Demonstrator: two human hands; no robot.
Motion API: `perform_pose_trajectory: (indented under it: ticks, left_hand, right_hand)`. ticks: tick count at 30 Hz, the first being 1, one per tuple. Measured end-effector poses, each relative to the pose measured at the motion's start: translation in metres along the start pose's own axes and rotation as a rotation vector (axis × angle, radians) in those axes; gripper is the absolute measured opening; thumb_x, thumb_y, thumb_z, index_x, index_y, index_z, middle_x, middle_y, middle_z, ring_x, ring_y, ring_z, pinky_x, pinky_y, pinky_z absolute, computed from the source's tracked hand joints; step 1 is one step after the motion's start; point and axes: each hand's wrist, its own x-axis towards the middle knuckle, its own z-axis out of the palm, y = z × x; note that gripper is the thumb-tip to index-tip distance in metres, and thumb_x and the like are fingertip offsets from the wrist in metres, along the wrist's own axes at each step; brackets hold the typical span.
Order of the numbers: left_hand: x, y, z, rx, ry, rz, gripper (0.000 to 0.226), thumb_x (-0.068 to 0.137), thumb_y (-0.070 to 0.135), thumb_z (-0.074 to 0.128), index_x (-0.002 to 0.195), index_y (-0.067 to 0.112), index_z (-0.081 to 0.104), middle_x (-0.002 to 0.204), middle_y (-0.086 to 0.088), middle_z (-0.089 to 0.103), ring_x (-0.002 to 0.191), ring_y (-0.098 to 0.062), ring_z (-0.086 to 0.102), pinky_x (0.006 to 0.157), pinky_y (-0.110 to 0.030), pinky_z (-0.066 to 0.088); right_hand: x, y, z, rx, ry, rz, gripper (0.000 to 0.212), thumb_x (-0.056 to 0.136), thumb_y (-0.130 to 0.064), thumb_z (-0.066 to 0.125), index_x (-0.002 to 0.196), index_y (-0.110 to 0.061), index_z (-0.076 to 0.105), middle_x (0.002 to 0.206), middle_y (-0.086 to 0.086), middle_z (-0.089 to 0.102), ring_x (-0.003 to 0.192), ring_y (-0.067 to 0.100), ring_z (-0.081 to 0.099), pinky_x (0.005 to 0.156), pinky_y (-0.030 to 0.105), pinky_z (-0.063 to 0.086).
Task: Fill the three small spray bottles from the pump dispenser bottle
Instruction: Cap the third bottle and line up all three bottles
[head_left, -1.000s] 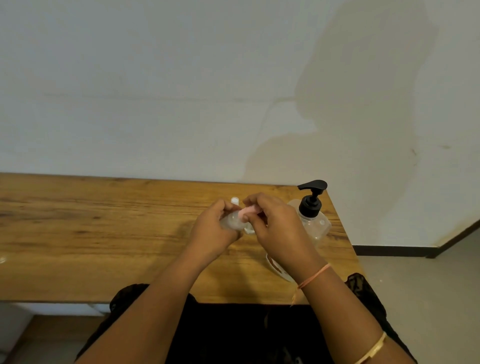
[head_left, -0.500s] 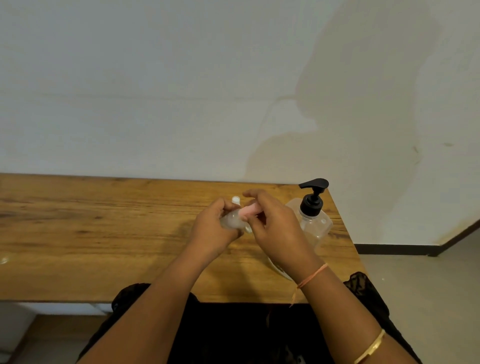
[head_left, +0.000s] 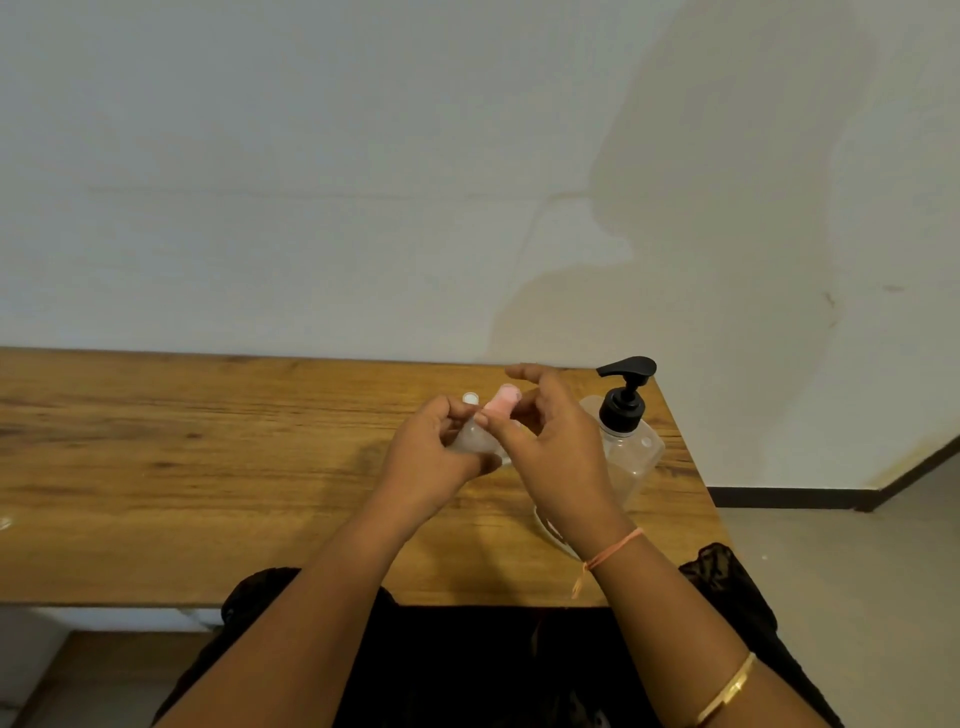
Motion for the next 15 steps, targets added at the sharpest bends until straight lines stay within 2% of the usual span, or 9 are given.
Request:
perform_pose_trajectory:
  ticks: [2,3,5,6,7,9,12,15]
  left_hand:
    - [-0.0006,-0.0005,0.0007,-0.007,-0.012,0.005,0.035,0.067,0.005,0.081,0.085,0.023,0.057,0.1,-0.003,0.069,0.093,-0.017,0.065,0.075,-0.035,0.056]
    - [-0.0008,0.0002,0.0008,-0.011,-0.012,0.012,0.034,0.067,0.005,0.081,0.084,0.023,0.057,0.099,-0.003,0.069,0.091,-0.015,0.065,0.07,-0.028,0.054]
    - [-0.0009,0.0026,-0.0002,-0.028,-0.006,0.017,0.033,0.068,0.005,0.08,0.086,0.02,0.057,0.097,-0.001,0.07,0.088,-0.013,0.065,0.064,-0.021,0.05]
    - [-0.0001,0.0029,-0.0006,-0.042,-0.004,0.012,0.034,0.068,0.004,0.08,0.088,0.019,0.057,0.097,-0.002,0.07,0.089,-0.014,0.065,0.066,-0.023,0.05]
    - [0.0005,0.0027,-0.0011,-0.056,-0.006,0.004,0.034,0.067,0.004,0.08,0.089,0.017,0.057,0.096,-0.002,0.071,0.09,-0.016,0.066,0.069,-0.027,0.053]
    - [0.0004,0.0023,-0.0022,-0.08,-0.017,-0.01,0.038,0.066,0.004,0.081,0.095,0.015,0.059,0.096,-0.002,0.072,0.092,-0.018,0.068,0.079,-0.036,0.056]
    - [-0.0016,0.0013,-0.0011,-0.128,-0.043,-0.012,0.039,0.066,0.001,0.08,0.096,0.014,0.059,0.095,-0.003,0.072,0.091,-0.02,0.069,0.079,-0.035,0.057]
    - [-0.0035,0.0024,0.001,-0.145,-0.069,-0.016,0.036,0.067,0.0,0.079,0.095,0.01,0.059,0.094,-0.004,0.072,0.089,-0.02,0.069,0.074,-0.03,0.056]
  right_hand:
    - [-0.0002,-0.0022,0.0003,-0.006,0.037,0.029,0.042,0.078,-0.03,0.073,0.113,-0.027,0.051,0.089,-0.007,0.063,0.085,0.005,0.061,0.077,0.031,0.055]
    - [-0.0003,-0.0026,0.0003,0.02,0.023,0.044,0.047,0.078,-0.032,0.073,0.118,-0.025,0.05,0.095,-0.007,0.063,0.089,0.005,0.061,0.08,0.031,0.055]
    - [-0.0009,-0.0024,0.0,0.132,-0.077,0.101,0.06,0.081,-0.032,0.07,0.134,-0.024,0.042,0.12,-0.005,0.057,0.109,0.007,0.057,0.094,0.03,0.05]
    - [-0.0013,-0.002,-0.0001,0.179,-0.135,0.121,0.058,0.085,-0.03,0.066,0.136,-0.023,0.041,0.128,-0.003,0.054,0.115,0.01,0.054,0.099,0.033,0.047]
    - [-0.0007,-0.001,-0.0005,0.191,-0.173,0.112,0.047,0.088,-0.025,0.063,0.132,-0.02,0.047,0.127,0.0,0.056,0.116,0.013,0.055,0.1,0.038,0.047]
    - [0.001,0.0011,-0.0006,0.171,-0.163,0.077,0.025,0.09,-0.017,0.059,0.115,-0.015,0.06,0.111,0.003,0.066,0.106,0.016,0.061,0.094,0.044,0.05]
    - [0.0037,0.0036,0.0011,0.167,-0.08,0.081,0.017,0.084,-0.015,0.067,0.1,-0.02,0.064,0.098,-0.001,0.069,0.097,0.013,0.064,0.088,0.041,0.053]
    - [0.0038,0.0046,0.004,0.121,0.003,0.072,0.015,0.078,-0.023,0.074,0.086,-0.024,0.061,0.084,-0.003,0.067,0.085,0.016,0.065,0.079,0.044,0.054]
